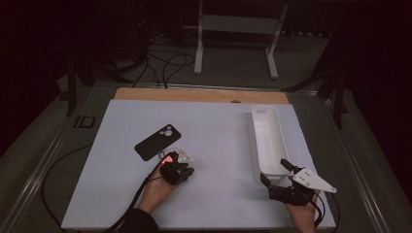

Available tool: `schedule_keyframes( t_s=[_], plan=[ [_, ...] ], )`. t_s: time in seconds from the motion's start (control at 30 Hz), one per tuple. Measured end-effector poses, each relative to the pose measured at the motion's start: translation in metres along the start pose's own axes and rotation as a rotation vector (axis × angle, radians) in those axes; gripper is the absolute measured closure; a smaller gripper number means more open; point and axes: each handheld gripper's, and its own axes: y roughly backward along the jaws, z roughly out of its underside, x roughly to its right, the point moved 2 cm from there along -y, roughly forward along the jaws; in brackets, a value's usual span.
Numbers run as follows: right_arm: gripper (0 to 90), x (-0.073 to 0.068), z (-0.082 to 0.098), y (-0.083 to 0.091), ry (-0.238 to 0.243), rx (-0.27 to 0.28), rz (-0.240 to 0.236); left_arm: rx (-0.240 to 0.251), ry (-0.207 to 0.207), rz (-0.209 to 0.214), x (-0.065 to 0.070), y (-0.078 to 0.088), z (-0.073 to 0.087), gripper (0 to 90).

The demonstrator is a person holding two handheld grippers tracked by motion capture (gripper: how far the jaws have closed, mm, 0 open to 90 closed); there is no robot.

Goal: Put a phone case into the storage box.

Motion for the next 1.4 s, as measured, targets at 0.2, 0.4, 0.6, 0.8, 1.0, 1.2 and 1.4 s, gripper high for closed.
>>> schedule_keyframes(
  t_s=[0.2, 0.4, 0.6, 0.8, 1.0, 1.2, 1.4],
  plan=[
    [9.0, 0.000, 0.000, 0.000, 0.000, -0.001, 0.001, 0.002, 0.046, 0.000, -0.005, 0.024, 0.029, 89.7],
    [9.0, 0.000, 0.000, -0.001, -0.001, -0.001, 0.002, 0.002, 0.095, -0.040, -0.017, 0.049, 0.061, 89.4],
    [9.0, 0.000, 0.000, -0.002, -0.001, -0.003, 0.001, 0.002, 0.166, -0.115, -0.034, 0.071, 0.086, 88.1],
    [9.0, -0.001, 0.000, -0.004, 0.004, -0.004, -0.003, 0.013, 0.201, -0.146, -0.040, 0.075, 0.093, 88.1],
    [9.0, -0.001, 0.000, -0.003, 0.002, -0.002, -0.002, 0.047, 0.174, -0.117, -0.037, 0.074, 0.089, 84.4],
    [9.2, 0.000, -0.001, -0.003, 0.000, 0.001, -0.001, 0.128, 0.134, -0.101, -0.032, 0.082, 0.080, 76.4],
    [9.3, 0.000, -0.001, -0.004, -0.002, -0.001, -0.022, 0.425, 0.150, -0.160, -0.034, 0.116, 0.071, 66.2]
  ],
)
